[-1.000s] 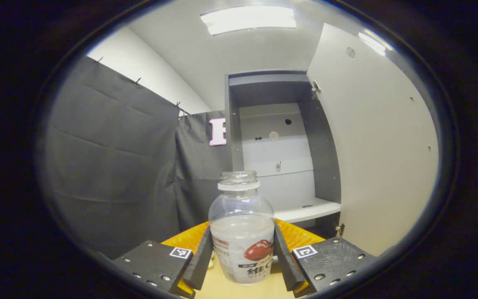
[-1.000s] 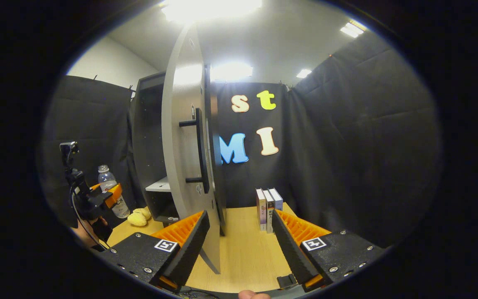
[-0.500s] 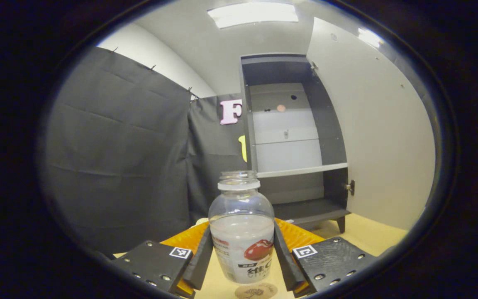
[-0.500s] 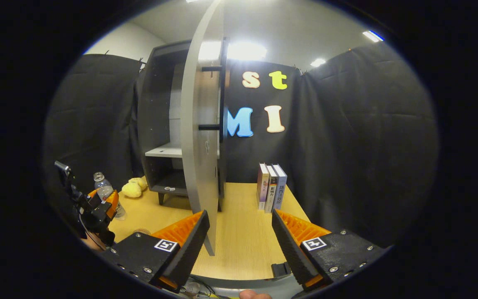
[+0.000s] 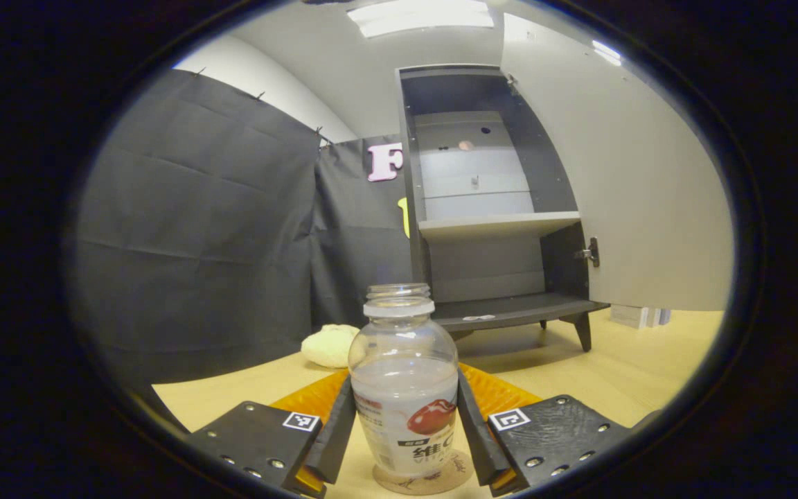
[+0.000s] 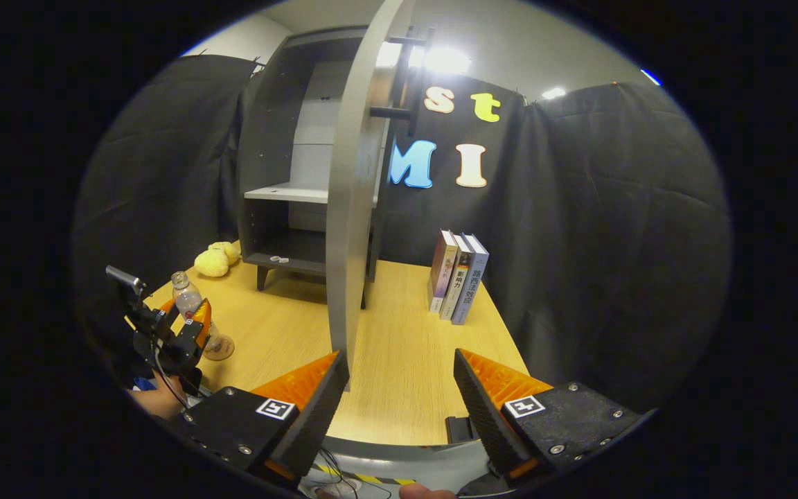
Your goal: Open the cabinet door with the right hand, grasp the bottle in the cabinet with the left hand and place it on the coaster, then close the cabinet door with the right hand.
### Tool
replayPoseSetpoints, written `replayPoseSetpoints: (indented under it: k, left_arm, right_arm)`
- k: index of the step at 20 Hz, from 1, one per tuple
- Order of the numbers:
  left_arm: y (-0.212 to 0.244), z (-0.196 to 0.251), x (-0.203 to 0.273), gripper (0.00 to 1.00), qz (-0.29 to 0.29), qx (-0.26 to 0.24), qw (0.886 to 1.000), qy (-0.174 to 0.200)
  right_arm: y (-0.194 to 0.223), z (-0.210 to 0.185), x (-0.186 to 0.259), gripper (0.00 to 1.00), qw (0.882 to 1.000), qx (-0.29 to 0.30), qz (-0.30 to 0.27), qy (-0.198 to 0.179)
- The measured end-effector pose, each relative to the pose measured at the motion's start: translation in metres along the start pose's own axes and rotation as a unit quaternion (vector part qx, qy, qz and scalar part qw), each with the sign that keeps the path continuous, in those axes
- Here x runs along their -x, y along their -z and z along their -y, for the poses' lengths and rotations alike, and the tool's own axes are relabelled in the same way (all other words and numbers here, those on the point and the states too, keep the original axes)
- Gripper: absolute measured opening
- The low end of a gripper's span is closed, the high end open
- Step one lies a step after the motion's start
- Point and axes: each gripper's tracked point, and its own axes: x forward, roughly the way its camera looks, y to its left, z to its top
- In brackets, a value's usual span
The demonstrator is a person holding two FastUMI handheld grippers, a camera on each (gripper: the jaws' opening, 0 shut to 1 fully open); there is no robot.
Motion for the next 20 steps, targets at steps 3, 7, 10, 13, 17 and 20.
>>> replayPoseSetpoints:
  k: [3,7,10,13,17,20]
  left_arm:
    - [-0.004,-0.002,0.003,0.8,-0.008,0.015,1.0,-0.003]
    - [-0.001,-0.005,0.003,0.82,-0.006,0.026,1.0,-0.013]
    - [-0.001,-0.004,0.002,0.82,-0.008,0.04,0.999,0.0]
    - [-0.011,0.0,0.002,0.82,-0.002,0.027,1.0,0.015]
    - [-0.023,0.01,0.002,0.82,0.0,0.031,0.999,0.031]
    - [-0.03,0.005,0.002,0.82,0.003,0.035,0.999,0.024]
  right_arm:
    - [-0.002,-0.012,-0.006,0.95,1.0,0.011,-0.006,-0.018]
    - [-0.008,-0.023,-0.01,0.96,1.0,0.006,-0.006,-0.028]
    - [-0.008,-0.027,-0.015,0.96,0.999,0.005,-0.011,-0.032]
    - [-0.01,-0.033,-0.016,0.96,0.999,0.007,-0.014,-0.04]
    - [-0.005,-0.034,-0.016,0.96,0.999,0.002,-0.022,-0.045]
    - [0.001,-0.035,-0.019,0.96,0.998,0.002,-0.03,-0.048]
